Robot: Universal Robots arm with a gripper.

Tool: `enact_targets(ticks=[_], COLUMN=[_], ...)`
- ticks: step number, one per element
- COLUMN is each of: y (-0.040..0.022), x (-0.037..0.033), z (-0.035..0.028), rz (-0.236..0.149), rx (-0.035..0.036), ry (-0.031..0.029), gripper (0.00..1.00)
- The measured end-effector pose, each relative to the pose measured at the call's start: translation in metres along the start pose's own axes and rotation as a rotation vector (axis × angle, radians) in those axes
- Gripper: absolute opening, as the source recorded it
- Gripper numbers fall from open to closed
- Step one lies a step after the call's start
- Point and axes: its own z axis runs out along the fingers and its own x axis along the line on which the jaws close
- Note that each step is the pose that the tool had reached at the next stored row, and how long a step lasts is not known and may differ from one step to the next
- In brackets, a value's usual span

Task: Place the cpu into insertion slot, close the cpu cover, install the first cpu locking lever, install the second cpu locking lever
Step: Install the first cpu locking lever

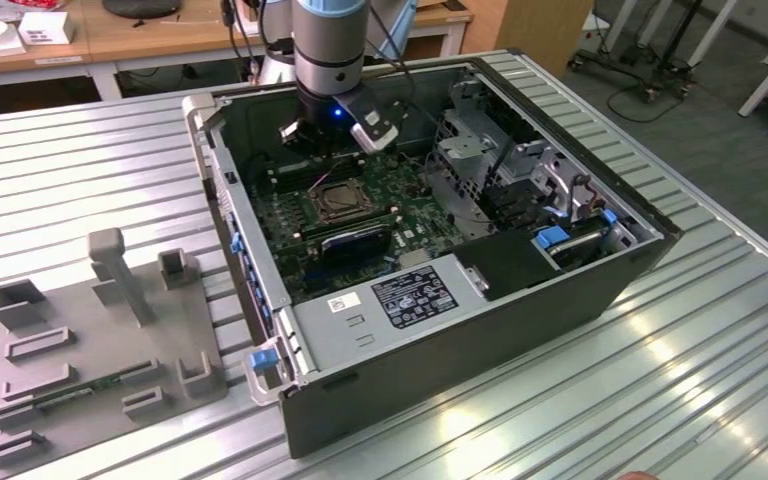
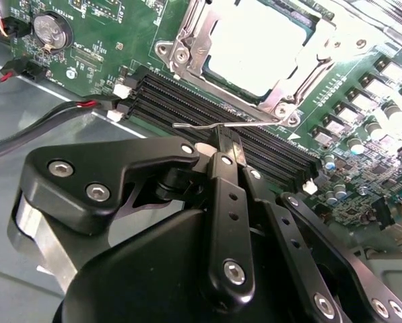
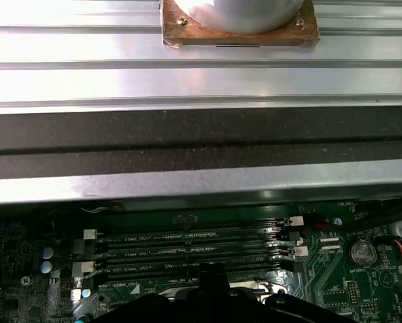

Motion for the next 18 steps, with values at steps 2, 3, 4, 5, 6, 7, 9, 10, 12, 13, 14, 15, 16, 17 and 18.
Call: enact_targets(ticks=[2, 3, 4, 5, 6, 7, 9, 10, 12, 13, 14, 15, 16, 17, 18], y=[-0.0004, -0.0005, -0.0008, -0.0009, -0.0011, -0.0013, -0.0015, -0.0017, -0.0018, -0.0019, -0.0019, -0.0019, -0.0019, -0.0019, -0.0019], x=[0.0001, 0.0002, 0.0002, 0.0003, 0.0003, 0.0003, 0.0001, 0.0, -0.0004, -0.0005, -0.0005, -0.0005, -0.0005, -0.0005, -0.0005], z=[0.0013, 0.0021, 0.0028, 0.0034, 0.0041, 0.0048, 0.0058, 0.0062, 0.007, 0.0071, 0.0071, 0.0072, 0.0073, 0.0073, 0.0073], rz=[0.0, 0.0, 0.0, 0.0, 0.0, 0.0, 0.0, 0.0, 0.0, 0.0, 0.0, 0.0, 0.0, 0.0, 0.0], rx=[0.0001, 0.0001, 0.0, 0.0001, 0.0001, 0.0001, 0.0, 0.0001, 0.0001, 0.0004, 0.0004, 0.0003, 0.0001, 0.0001, 0.0001], ry=[0.0, 0.0, 0.0, 0.0, 0.0001, 0.0, 0.0, 0.0, 0.0001, 0.0002, 0.0002, 0.0001, 0.0, 0.0, 0.0], gripper=[0.1, 0.1, 0.1, 0.1, 0.1, 0.1, 0.1, 0.1, 0.1, 0.1, 0.1, 0.1, 0.1, 0.1, 0.1])
